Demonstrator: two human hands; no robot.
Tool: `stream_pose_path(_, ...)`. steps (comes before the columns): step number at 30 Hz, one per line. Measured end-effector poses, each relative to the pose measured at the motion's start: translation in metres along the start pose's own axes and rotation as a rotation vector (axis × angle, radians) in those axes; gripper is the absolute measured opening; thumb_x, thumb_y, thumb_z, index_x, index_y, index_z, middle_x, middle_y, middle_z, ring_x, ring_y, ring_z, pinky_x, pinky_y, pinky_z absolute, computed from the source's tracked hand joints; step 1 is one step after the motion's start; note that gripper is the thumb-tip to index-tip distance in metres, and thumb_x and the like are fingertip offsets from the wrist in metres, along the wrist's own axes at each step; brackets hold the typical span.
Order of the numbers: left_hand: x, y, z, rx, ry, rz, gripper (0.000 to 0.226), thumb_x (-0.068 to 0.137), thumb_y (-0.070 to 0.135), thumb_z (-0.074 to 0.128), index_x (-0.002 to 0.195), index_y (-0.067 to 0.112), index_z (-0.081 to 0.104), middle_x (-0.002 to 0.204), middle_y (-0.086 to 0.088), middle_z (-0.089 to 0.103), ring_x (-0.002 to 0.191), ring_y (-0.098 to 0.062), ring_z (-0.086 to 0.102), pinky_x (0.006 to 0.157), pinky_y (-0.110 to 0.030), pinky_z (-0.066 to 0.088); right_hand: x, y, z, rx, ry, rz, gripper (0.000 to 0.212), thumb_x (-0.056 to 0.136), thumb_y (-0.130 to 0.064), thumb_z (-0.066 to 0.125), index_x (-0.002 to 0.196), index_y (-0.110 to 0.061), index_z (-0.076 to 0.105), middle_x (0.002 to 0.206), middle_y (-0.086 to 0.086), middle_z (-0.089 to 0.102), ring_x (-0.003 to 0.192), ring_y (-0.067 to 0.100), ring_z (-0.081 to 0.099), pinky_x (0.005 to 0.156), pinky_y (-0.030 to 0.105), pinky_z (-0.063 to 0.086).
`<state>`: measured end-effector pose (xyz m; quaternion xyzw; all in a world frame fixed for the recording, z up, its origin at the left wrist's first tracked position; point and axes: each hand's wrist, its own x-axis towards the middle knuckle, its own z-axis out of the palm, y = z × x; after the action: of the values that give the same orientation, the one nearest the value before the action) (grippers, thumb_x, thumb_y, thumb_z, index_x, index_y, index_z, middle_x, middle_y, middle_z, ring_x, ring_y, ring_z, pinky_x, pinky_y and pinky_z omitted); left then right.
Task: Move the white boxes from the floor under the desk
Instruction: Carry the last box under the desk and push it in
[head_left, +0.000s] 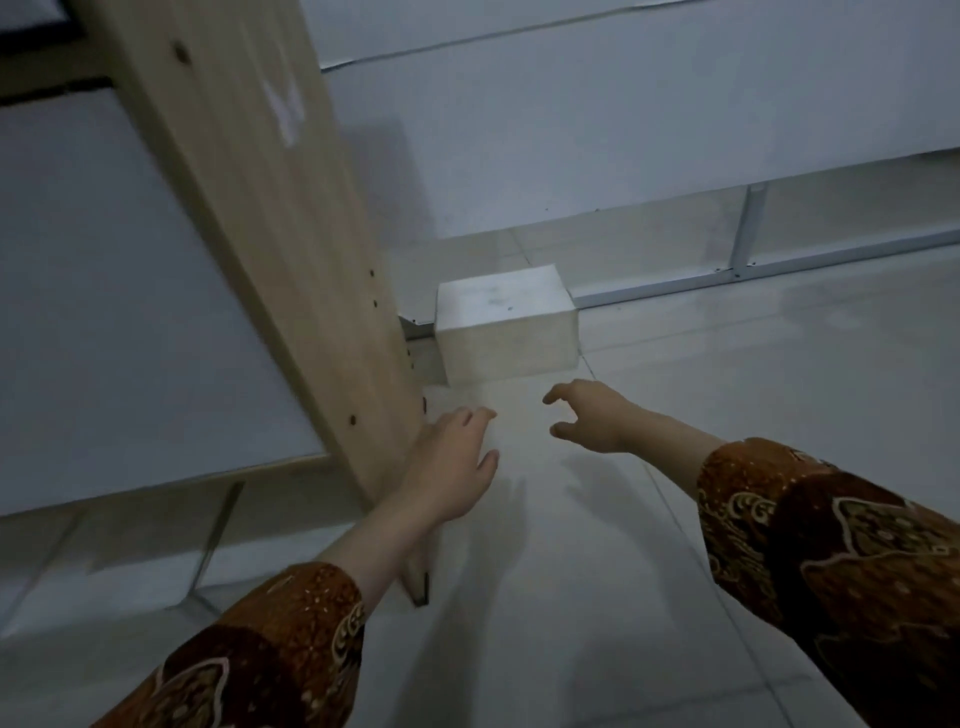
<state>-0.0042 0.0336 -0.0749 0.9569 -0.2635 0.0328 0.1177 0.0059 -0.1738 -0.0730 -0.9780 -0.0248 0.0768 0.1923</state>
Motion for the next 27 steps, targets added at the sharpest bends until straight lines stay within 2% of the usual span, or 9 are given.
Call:
stream_pose_path(10,0.122,-0.012,0.025,0.076,0.037,-0.196,0.047,0.09,0.03,0.047,0.134,0.016,0.043,0.131,-0.011,0.055,0.118,-0.032,0.051,0.099,-0.039,0.036,0.069,0.079,-0.042,0.064,0.015,0.08,0.048,0.093,-0.028,0.052,0.138,-0.014,0.042,0.141,0.014,0.045,0.126,0.03,0.045,0.103,0.038,0.038)
stream_pose_path(17,0.173,-0.047,0.05,-0.048,0.044,-0.35,0.044,0.09,0.026,0.047,0.132,0.014,0.046,0.131,-0.012,0.056,0.119,-0.034,0.051,0.101,-0.042,0.036,0.114,0.105,-0.041,0.175,0.065,0.187,0.046,0.094,-0.027,0.051,0.136,-0.012,0.044,0.141,0.016,0.045,0.128,0.03,0.044,0.102,0.035,0.036)
stream_pose_path(20,0.202,-0.066,0.057,-0.12,0.054,-0.402,0.044,0.089,0.025,0.048,0.132,0.013,0.048,0.129,-0.014,0.058,0.115,-0.035,0.055,0.099,-0.042,0.041,0.138,0.114,-0.036,0.253,0.085,0.219,0.046,0.093,-0.026,0.052,0.137,-0.012,0.044,0.141,0.016,0.046,0.128,0.03,0.045,0.102,0.034,0.037)
stream_pose_path(23,0.232,-0.088,0.063,-0.235,0.101,-0.554,0.041,0.09,0.028,0.049,0.129,0.014,0.048,0.123,-0.016,0.061,0.105,-0.036,0.059,0.092,-0.044,0.047,0.173,0.125,-0.031,0.349,0.085,0.243,0.05,0.093,-0.027,0.053,0.139,-0.011,0.04,0.142,0.016,0.046,0.128,0.031,0.045,0.101,0.034,0.037)
stream_pose_path(27,0.275,-0.119,0.071,-0.389,0.14,-0.769,0.046,0.09,0.032,0.053,0.129,0.01,0.044,0.13,-0.016,0.055,0.113,-0.037,0.055,0.095,-0.046,0.047,0.23,0.141,-0.022,0.539,0.087,0.325,0.062,0.092,-0.029,0.054,0.145,-0.01,0.028,0.144,0.019,0.041,0.13,0.034,0.043,0.102,0.038,0.037)
